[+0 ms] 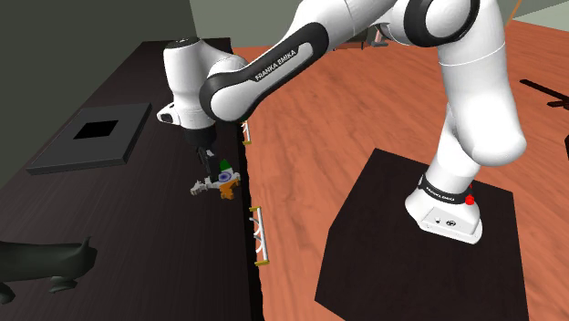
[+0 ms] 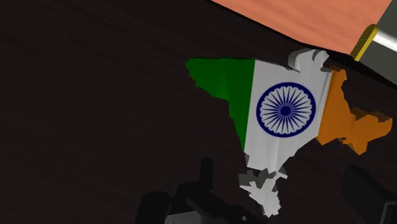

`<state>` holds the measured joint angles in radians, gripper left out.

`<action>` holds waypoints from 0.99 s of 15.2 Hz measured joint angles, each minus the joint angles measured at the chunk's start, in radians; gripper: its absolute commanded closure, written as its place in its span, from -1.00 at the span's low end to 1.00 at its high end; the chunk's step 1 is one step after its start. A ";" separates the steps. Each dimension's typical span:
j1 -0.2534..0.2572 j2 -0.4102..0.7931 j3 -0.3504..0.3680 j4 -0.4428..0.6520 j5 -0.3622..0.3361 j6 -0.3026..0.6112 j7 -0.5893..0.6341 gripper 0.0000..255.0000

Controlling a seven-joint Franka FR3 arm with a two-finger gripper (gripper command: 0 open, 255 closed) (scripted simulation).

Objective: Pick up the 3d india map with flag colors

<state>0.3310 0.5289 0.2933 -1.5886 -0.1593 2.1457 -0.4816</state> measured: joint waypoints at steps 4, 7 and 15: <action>0.007 0.030 -0.004 -0.008 -0.011 0.038 0.005 -1.00; 0.008 0.044 -0.008 -0.011 -0.016 0.058 0.006 1.00; 0.010 0.048 -0.007 -0.008 -0.017 0.061 0.007 1.00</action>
<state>0.3411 0.5766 0.2864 -1.5965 -0.1759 2.2064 -0.4751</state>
